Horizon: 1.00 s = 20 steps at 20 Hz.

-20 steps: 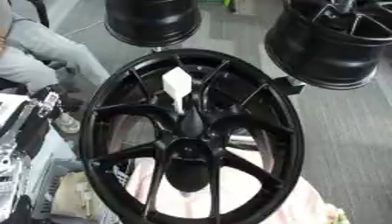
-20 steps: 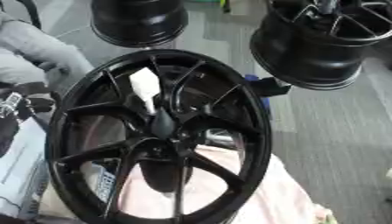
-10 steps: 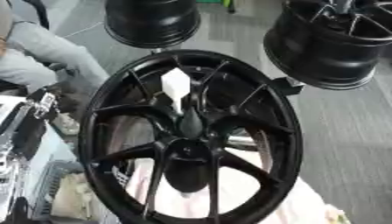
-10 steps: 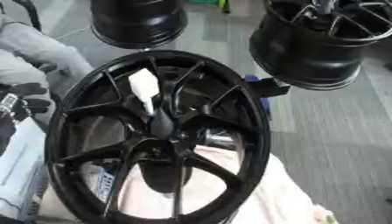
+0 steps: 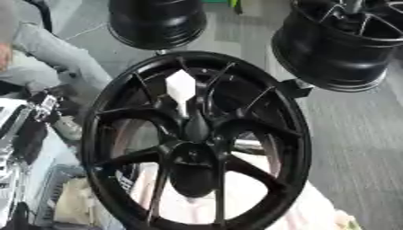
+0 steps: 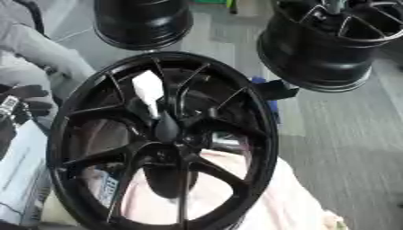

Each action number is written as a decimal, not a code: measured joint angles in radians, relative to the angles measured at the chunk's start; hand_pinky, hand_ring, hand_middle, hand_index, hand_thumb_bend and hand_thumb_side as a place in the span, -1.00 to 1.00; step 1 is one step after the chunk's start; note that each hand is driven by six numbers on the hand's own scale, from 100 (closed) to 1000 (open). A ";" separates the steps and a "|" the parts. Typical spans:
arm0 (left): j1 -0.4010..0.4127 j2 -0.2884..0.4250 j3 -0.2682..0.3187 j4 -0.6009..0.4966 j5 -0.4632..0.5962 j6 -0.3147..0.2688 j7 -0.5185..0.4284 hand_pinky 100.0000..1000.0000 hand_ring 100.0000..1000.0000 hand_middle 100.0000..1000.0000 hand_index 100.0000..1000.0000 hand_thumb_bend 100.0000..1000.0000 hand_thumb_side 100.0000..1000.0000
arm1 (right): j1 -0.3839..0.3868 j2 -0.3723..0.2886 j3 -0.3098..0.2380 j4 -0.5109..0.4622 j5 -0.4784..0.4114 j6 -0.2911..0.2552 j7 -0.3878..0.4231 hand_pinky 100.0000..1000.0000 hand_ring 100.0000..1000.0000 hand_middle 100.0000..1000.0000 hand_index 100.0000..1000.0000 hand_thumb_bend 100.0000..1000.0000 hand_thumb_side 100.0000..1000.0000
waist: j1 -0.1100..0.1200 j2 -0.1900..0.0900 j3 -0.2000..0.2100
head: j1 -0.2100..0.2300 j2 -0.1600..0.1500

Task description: Pull the pin out of the wheel hub.

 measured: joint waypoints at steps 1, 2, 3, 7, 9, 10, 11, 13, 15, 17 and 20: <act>0.000 0.000 0.000 0.000 0.000 0.000 0.000 0.50 0.38 0.43 0.61 -0.98 0.51 | 0.003 0.014 0.010 -0.016 -0.021 -0.008 -0.005 0.44 0.37 0.48 0.75 -1.00 -0.30 | 0.001 0.002 0.000 | -0.001 0.000; 0.000 0.000 0.000 0.000 0.000 0.000 0.000 0.50 0.38 0.43 0.61 -0.98 0.51 | 0.007 0.029 0.021 -0.032 -0.047 -0.016 -0.010 0.44 0.37 0.47 0.74 -1.00 -0.30 | 0.002 0.004 0.000 | -0.002 0.000; 0.000 -0.001 0.000 0.000 0.000 0.000 0.000 0.50 0.38 0.43 0.61 -0.98 0.51 | 0.009 0.044 0.032 -0.044 -0.072 -0.023 -0.017 0.42 0.34 0.44 0.72 -1.00 -0.27 | 0.003 0.004 0.001 | -0.004 0.000; -0.002 -0.007 0.000 0.000 0.000 -0.001 -0.001 0.50 0.38 0.43 0.61 -0.98 0.51 | 0.022 0.095 0.083 -0.077 -0.193 -0.059 -0.045 0.40 0.30 0.40 0.67 -1.00 -0.24 | 0.005 0.013 0.002 | -0.009 0.000; -0.004 -0.009 0.000 0.000 0.000 -0.001 -0.001 0.50 0.38 0.43 0.61 -0.98 0.51 | 0.024 0.121 0.108 -0.084 -0.245 -0.075 -0.055 0.40 0.30 0.38 0.66 -1.00 -0.22 | 0.006 0.016 0.006 | -0.008 0.000; -0.004 -0.009 0.000 0.000 0.000 -0.002 -0.002 0.50 0.38 0.43 0.61 -0.98 0.51 | 0.024 0.134 0.121 -0.084 -0.265 -0.082 -0.055 0.40 0.30 0.38 0.66 -1.00 -0.22 | 0.006 0.017 0.007 | -0.008 0.000; -0.005 -0.009 0.000 0.000 0.000 -0.002 -0.002 0.50 0.38 0.43 0.61 -0.98 0.51 | 0.024 0.148 0.133 -0.085 -0.284 -0.087 -0.052 0.41 0.30 0.38 0.66 -1.00 -0.21 | 0.006 0.018 0.007 | -0.008 0.000; -0.007 -0.009 0.000 0.000 0.000 -0.002 -0.003 0.50 0.38 0.43 0.61 -0.98 0.52 | 0.022 0.171 0.155 -0.086 -0.310 -0.098 -0.041 0.41 0.30 0.37 0.65 -1.00 -0.20 | 0.007 0.023 0.007 | -0.007 0.000; -0.008 -0.009 0.000 0.000 0.000 -0.003 -0.003 0.50 0.38 0.43 0.61 -0.98 0.52 | 0.015 0.189 0.175 -0.087 -0.325 -0.105 -0.027 0.40 0.30 0.37 0.65 -1.00 -0.20 | 0.008 0.025 0.007 | -0.007 0.000; -0.008 -0.009 -0.001 0.000 0.000 -0.003 -0.004 0.50 0.38 0.43 0.61 -0.98 0.52 | 0.006 0.203 0.192 -0.090 -0.341 -0.109 -0.011 0.41 0.31 0.37 0.65 -1.00 -0.17 | 0.008 0.031 0.007 | -0.007 0.000; -0.008 -0.010 -0.001 0.000 0.000 -0.004 -0.006 0.50 0.38 0.43 0.61 -0.98 0.52 | -0.003 0.224 0.216 -0.092 -0.357 -0.114 0.017 0.41 0.30 0.37 0.64 -1.00 -0.14 | 0.008 0.034 0.007 | -0.005 0.000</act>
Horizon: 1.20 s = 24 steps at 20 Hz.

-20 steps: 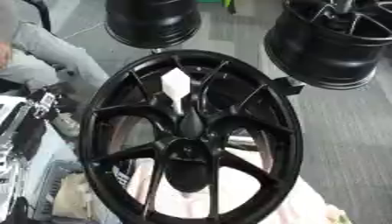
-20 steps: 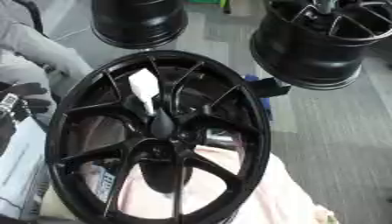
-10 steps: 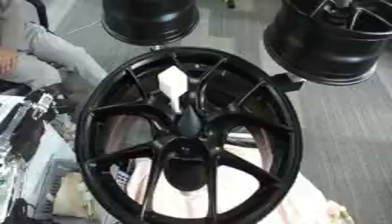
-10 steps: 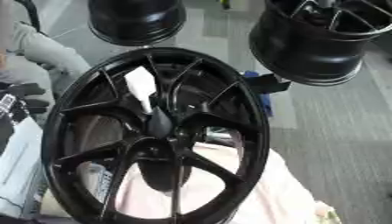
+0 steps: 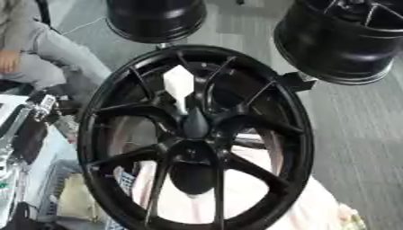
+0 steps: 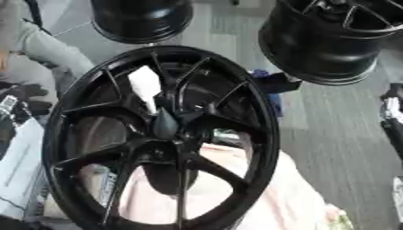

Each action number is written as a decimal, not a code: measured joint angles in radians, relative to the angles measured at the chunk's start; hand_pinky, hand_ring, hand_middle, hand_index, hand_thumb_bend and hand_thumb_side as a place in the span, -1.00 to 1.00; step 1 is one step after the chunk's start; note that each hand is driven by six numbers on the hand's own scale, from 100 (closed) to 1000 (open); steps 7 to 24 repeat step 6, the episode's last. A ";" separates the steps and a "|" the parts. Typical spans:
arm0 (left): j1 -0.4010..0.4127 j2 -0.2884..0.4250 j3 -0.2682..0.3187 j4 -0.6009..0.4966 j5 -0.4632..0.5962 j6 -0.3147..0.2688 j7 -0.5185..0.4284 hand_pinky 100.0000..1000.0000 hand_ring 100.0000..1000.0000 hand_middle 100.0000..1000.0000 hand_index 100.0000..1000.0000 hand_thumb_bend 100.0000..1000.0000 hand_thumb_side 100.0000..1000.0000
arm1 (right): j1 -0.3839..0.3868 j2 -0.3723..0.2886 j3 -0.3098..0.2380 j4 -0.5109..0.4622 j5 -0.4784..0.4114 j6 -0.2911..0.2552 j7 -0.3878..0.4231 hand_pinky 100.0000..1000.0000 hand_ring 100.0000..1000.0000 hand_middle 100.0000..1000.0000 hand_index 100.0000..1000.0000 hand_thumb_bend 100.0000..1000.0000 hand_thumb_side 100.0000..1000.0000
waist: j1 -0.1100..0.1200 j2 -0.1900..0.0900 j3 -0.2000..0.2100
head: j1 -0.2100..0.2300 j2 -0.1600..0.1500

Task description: Pull the pin out of the wheel hub.

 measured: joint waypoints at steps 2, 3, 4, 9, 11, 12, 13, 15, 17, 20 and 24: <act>-0.001 0.000 0.000 0.000 0.000 -0.001 -0.001 0.50 0.38 0.43 0.61 -0.98 0.52 | -0.005 0.012 0.013 0.000 -0.008 0.000 0.018 0.41 0.31 0.38 0.64 -1.00 -0.13 | 0.001 0.002 0.000 | 0.006 0.000; -0.001 0.000 0.000 0.000 0.000 -0.001 -0.001 0.50 0.38 0.43 0.61 -0.98 0.52 | -0.008 0.018 0.019 -0.001 -0.010 0.000 0.026 0.41 0.31 0.38 0.64 -1.00 -0.12 | 0.001 0.002 0.000 | 0.008 0.000; -0.001 0.000 0.000 0.000 0.000 -0.002 -0.002 0.50 0.38 0.43 0.61 -0.98 0.52 | -0.008 0.023 0.024 -0.001 -0.010 0.001 0.034 0.41 0.31 0.38 0.64 -1.00 -0.12 | 0.002 0.002 0.000 | 0.010 0.000; -0.001 0.000 0.000 0.000 0.000 -0.002 -0.002 0.50 0.38 0.43 0.61 -0.98 0.52 | -0.010 0.032 0.034 -0.001 -0.011 0.002 0.049 0.41 0.31 0.38 0.65 -1.00 -0.10 | 0.002 0.005 -0.001 | 0.015 0.000; -0.001 0.000 0.000 0.000 0.000 -0.002 -0.002 0.50 0.38 0.43 0.61 -0.98 0.52 | -0.010 0.032 0.034 -0.001 -0.011 0.002 0.049 0.41 0.31 0.38 0.65 -1.00 -0.10 | 0.002 0.005 -0.001 | 0.015 0.000; -0.001 0.000 0.000 0.000 0.000 -0.002 -0.002 0.50 0.38 0.43 0.61 -0.98 0.52 | -0.010 0.032 0.034 -0.001 -0.011 0.002 0.049 0.41 0.31 0.38 0.65 -1.00 -0.10 | 0.002 0.005 -0.001 | 0.015 0.000; -0.001 0.000 0.000 0.000 0.000 -0.002 -0.002 0.50 0.38 0.43 0.61 -0.98 0.52 | -0.010 0.032 0.034 -0.001 -0.011 0.002 0.049 0.41 0.31 0.38 0.65 -1.00 -0.10 | 0.002 0.005 -0.001 | 0.015 0.000; -0.001 0.000 0.000 0.000 0.000 -0.002 -0.002 0.50 0.38 0.43 0.61 -0.98 0.52 | -0.010 0.032 0.034 -0.001 -0.011 0.002 0.049 0.41 0.31 0.38 0.65 -1.00 -0.10 | 0.002 0.005 -0.001 | 0.015 0.000; -0.001 0.000 0.000 0.000 0.000 -0.002 -0.002 0.50 0.38 0.43 0.61 -0.98 0.52 | -0.010 0.032 0.034 -0.001 -0.011 0.002 0.049 0.41 0.31 0.38 0.65 -1.00 -0.10 | 0.002 0.005 -0.001 | 0.015 0.000; -0.001 0.000 0.000 0.000 0.000 -0.002 -0.002 0.50 0.38 0.43 0.61 -0.98 0.52 | -0.010 0.032 0.034 -0.001 -0.011 0.002 0.049 0.41 0.31 0.38 0.65 -1.00 -0.10 | 0.002 0.005 -0.001 | 0.015 0.000; -0.001 0.000 0.000 0.000 0.000 -0.002 -0.002 0.50 0.38 0.43 0.61 -0.98 0.52 | -0.010 0.032 0.034 -0.001 -0.011 0.002 0.049 0.41 0.31 0.38 0.65 -1.00 -0.10 | 0.002 0.005 -0.001 | 0.015 0.000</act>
